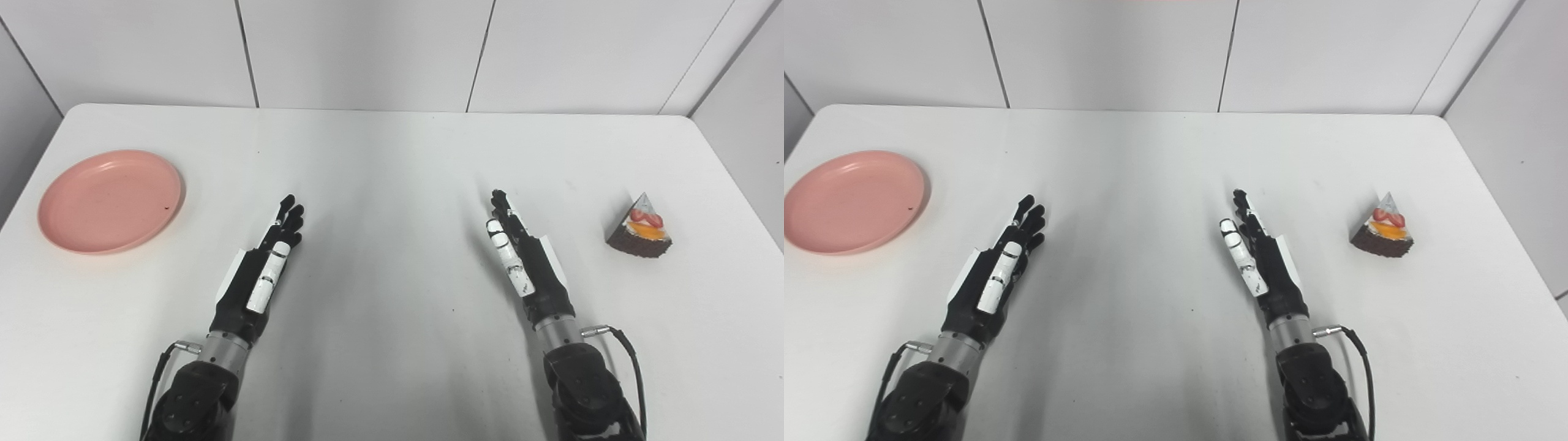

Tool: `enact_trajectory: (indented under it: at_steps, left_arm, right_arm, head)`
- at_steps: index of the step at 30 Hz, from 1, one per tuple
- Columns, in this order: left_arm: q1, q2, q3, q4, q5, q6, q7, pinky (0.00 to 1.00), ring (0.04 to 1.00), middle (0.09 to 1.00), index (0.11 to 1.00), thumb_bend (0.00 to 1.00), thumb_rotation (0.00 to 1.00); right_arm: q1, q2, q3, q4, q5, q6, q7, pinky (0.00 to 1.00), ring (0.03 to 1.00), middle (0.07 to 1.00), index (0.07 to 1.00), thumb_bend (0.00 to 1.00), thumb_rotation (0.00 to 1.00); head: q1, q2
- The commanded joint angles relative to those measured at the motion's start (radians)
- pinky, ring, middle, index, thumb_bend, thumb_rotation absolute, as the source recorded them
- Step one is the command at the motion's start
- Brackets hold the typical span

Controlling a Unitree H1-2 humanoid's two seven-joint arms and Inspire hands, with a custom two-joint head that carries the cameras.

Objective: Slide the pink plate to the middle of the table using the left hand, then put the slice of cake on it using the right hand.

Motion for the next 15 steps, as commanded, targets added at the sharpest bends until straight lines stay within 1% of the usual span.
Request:
enact_trajectory:
  at_steps: [1,11,15]
  left_arm:
    - [0.007,0.0,-0.005,0.026,0.013,0.033,0.005,0.98,0.998,1.0,0.989,0.39,1.0]
    - [0.007,-0.002,-0.005,0.03,0.014,0.028,0.006,0.97,0.989,1.0,0.984,0.39,1.0]
    - [0.005,0.0,-0.007,0.034,0.015,0.023,0.004,0.97,0.99,1.0,0.985,0.4,1.0]
  right_arm:
    - [-0.007,-0.005,0.006,-0.011,-0.001,-0.03,0.007,0.95,0.966,0.966,0.963,0.27,1.0]
    - [-0.007,-0.005,0.005,-0.015,0.0,-0.015,0.01,0.96,0.969,0.968,0.966,0.28,1.0]
    - [-0.007,-0.005,0.005,-0.015,-0.002,-0.02,0.007,0.95,0.964,0.965,0.964,0.28,1.0]
  head:
    - [0.0,0.0]
    - [0.001,-0.001]
    - [0.003,-0.002]
